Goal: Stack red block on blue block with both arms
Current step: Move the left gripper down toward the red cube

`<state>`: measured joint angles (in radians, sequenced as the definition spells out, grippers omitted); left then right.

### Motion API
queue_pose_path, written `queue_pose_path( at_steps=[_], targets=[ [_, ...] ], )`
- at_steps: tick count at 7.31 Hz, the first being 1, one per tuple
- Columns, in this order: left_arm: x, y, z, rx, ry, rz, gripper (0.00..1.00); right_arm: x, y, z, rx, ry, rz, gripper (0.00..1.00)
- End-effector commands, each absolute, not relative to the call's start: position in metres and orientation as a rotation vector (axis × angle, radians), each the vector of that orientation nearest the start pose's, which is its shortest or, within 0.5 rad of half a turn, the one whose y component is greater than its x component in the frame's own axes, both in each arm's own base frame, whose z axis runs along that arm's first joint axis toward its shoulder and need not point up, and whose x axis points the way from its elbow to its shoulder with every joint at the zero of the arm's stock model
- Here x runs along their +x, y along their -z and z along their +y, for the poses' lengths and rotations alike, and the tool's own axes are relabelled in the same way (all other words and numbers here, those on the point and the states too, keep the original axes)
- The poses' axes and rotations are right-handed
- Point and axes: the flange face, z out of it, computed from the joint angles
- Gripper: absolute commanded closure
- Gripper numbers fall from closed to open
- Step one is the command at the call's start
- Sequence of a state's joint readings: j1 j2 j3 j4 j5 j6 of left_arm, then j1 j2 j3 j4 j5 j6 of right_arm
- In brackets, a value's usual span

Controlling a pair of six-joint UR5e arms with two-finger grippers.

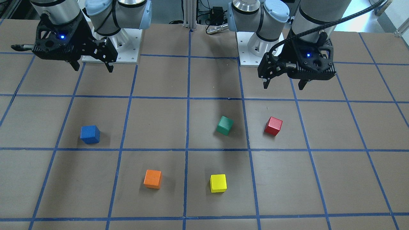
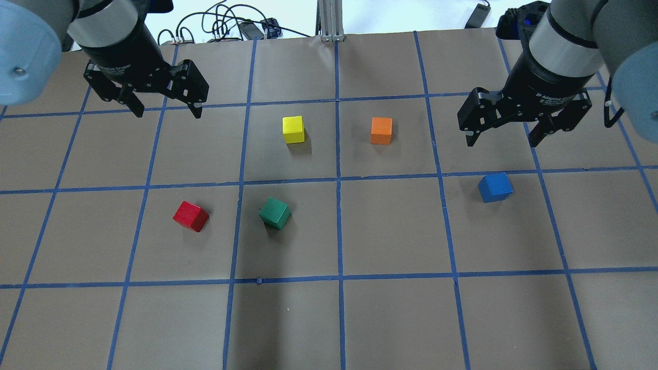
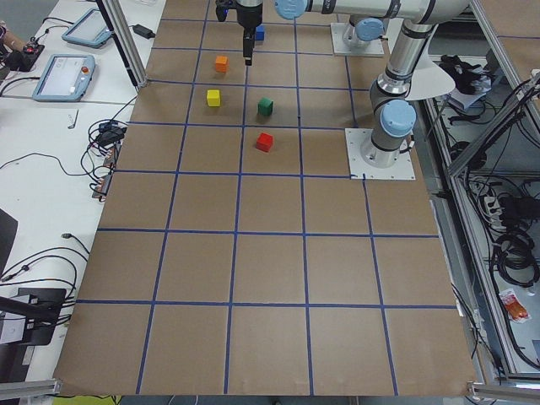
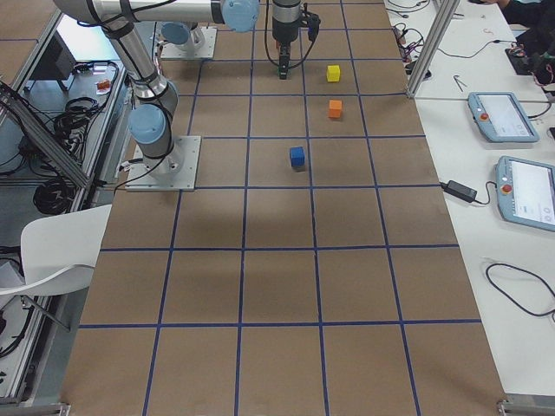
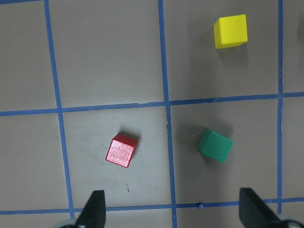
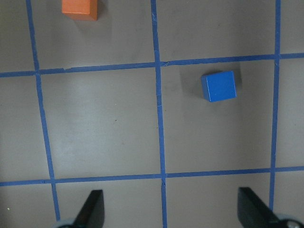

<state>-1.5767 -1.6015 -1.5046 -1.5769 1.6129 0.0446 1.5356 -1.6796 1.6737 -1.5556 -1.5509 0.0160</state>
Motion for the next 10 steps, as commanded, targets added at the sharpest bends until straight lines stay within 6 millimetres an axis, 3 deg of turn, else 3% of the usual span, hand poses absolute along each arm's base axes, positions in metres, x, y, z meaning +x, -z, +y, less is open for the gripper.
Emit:
queue_pose_path(
  at_steps=[1,3,5,6,7,9,10],
  targets=[
    [-0.133,-0.504,-0.506,0.078,0.037,3.102,0.0,0.119,-0.49,-0.45,0.077,-0.002,3.124,0.0],
    [-0.128,-0.493,-0.504,0.079,-0.008,3.107,0.0,0.119,-0.493,-0.451,0.079,0.017,3.121,0.0],
    [-0.122,-0.46,-0.518,0.135,-0.086,3.102,0.0,0.121,-0.49,-0.451,0.076,0.008,3.113,0.0],
    [-0.107,-0.417,-0.52,0.139,-0.194,3.105,0.0,0.122,-0.491,-0.45,0.074,0.003,3.11,0.0],
    [-0.074,-0.368,-0.524,0.135,-0.196,3.11,0.0,0.12,-0.491,-0.45,0.081,-0.002,3.116,0.0],
    [-0.046,-0.274,-0.496,0.139,-0.141,3.117,0.0,0.12,-0.5,-0.449,0.086,0.0,3.107,0.0],
    [-0.04,-0.239,-0.482,0.142,-0.073,3.114,0.0,0.119,-0.511,-0.449,0.086,-0.019,3.123,0.0]
  ],
)
